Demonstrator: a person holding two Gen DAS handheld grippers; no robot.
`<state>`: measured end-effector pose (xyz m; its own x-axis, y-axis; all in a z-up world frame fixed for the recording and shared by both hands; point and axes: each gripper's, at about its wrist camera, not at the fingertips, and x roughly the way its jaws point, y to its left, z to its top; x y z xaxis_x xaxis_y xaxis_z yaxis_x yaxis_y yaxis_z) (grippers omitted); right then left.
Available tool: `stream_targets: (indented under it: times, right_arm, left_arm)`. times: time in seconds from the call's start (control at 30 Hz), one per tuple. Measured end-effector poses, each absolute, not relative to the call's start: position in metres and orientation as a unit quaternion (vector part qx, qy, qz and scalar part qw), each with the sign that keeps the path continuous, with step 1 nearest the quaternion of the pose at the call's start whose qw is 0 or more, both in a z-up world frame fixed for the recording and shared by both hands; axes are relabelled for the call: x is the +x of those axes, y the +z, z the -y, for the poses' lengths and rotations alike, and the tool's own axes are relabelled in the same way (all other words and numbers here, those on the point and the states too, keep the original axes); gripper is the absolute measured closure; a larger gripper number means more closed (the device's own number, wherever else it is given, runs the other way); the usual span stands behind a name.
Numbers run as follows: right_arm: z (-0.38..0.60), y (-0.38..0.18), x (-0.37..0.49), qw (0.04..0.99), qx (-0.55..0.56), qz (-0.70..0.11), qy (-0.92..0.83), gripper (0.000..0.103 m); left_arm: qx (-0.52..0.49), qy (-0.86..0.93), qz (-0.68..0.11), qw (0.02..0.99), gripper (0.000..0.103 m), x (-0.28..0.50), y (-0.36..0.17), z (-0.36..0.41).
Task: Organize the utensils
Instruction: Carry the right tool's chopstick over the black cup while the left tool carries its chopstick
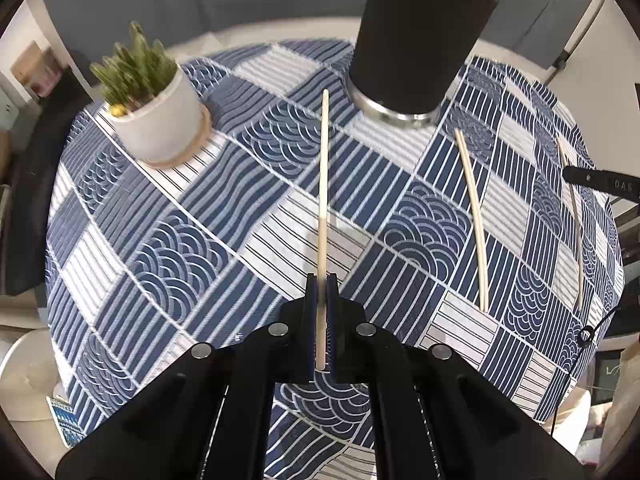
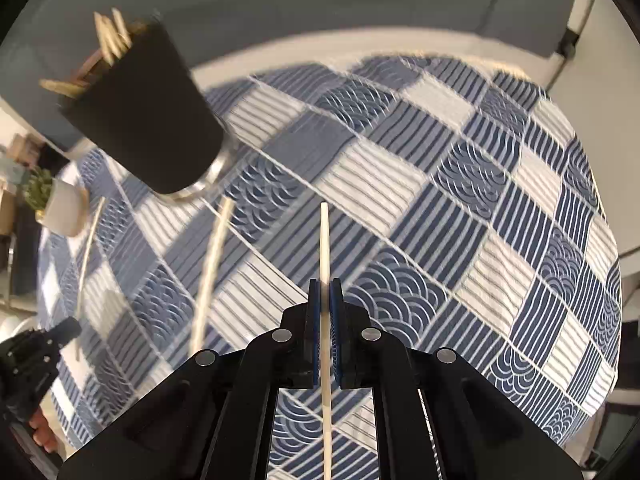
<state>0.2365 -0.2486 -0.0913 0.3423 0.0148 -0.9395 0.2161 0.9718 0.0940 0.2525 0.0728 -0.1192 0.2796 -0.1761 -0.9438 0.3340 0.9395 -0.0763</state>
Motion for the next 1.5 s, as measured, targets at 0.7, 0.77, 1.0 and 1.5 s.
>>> stream_targets:
  times: [0.7, 0.77, 1.0, 1.5]
  right_arm:
    - [0.193, 0.056, 0.268, 0.904, 0.075, -0.422, 0.004, 0.098]
    - [0.19, 0.064, 0.272, 0.907, 0.078, -0.414, 0.016, 0.098]
    - [0.176, 0.081, 0.296, 0.915, 0.081, -0.388, 0.074, 0.098]
    - [0.185, 0.094, 0.342, 0.924, 0.117, -0.336, 0.137, 0.098]
  left_arm:
    - [-0.007, -0.204, -0.456, 0.866, 0.099, 0.283, 0.004, -0.084]
    - [-0.021, -0.215, -0.449, 0.867, 0.099, 0.289, 0.01, -0.08]
    - [-0.055, -0.247, -0.42, 0.871, 0.099, 0.32, 0.025, -0.061]
    - [-0.119, -0.308, -0.383, 0.862, 0.098, 0.372, 0.022, -0.027]
